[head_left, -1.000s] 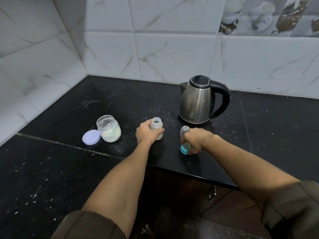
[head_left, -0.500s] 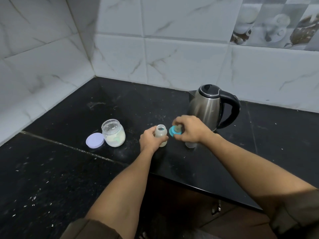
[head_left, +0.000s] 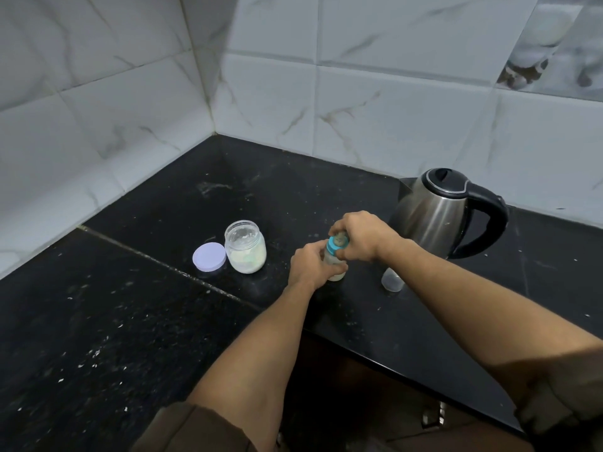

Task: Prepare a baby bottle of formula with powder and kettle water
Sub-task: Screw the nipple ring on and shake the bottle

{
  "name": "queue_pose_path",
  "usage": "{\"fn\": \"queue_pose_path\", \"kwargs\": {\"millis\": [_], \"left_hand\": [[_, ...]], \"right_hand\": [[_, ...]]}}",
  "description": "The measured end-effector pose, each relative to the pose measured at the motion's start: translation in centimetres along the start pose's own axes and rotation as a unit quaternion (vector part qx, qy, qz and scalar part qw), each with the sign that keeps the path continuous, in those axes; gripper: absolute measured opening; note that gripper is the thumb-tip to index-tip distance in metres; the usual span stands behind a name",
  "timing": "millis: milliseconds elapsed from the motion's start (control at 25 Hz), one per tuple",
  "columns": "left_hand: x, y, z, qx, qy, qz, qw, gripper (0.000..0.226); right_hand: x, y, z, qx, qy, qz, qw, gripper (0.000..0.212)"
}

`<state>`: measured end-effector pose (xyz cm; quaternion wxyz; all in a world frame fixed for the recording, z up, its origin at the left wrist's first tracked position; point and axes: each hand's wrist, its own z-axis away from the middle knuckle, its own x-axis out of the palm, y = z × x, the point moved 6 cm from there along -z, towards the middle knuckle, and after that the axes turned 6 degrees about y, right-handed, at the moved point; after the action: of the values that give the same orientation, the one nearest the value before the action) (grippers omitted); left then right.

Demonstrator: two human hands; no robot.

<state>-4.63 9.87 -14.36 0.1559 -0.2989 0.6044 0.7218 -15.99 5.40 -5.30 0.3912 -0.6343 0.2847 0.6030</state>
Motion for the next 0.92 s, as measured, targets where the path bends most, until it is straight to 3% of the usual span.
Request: {"fn": "queue_pose_path", "kwargs": {"millis": [440, 680, 800, 920], "left_hand": [[-0.2, -0.1, 0.0, -0.004, 0.007, -0.008, 1.0, 0.048], [-0.2, -0.1, 0.0, -0.011, 0.014, -0.029, 0.999, 0.048], [-0.3, -0.1, 0.0, -0.016, 0.012, -0.044, 0.999, 0.05], [-0.3, 0.1, 0.0, -0.011, 0.006, -0.019, 1.0, 0.05]], "right_hand": [[0.3, 0.2, -0.3, 0.066, 0.021, 0.0, 0.998, 0.039], [0.0, 0.4, 0.2, 0.108, 0.038, 0.067, 0.991, 0.069], [-0.8, 0.8, 0.3, 0.093, 0.046, 0.054, 0.993, 0.076], [0.0, 0.3, 0.2, 0.021, -0.036, 0.022, 0.999, 0.056]]}}
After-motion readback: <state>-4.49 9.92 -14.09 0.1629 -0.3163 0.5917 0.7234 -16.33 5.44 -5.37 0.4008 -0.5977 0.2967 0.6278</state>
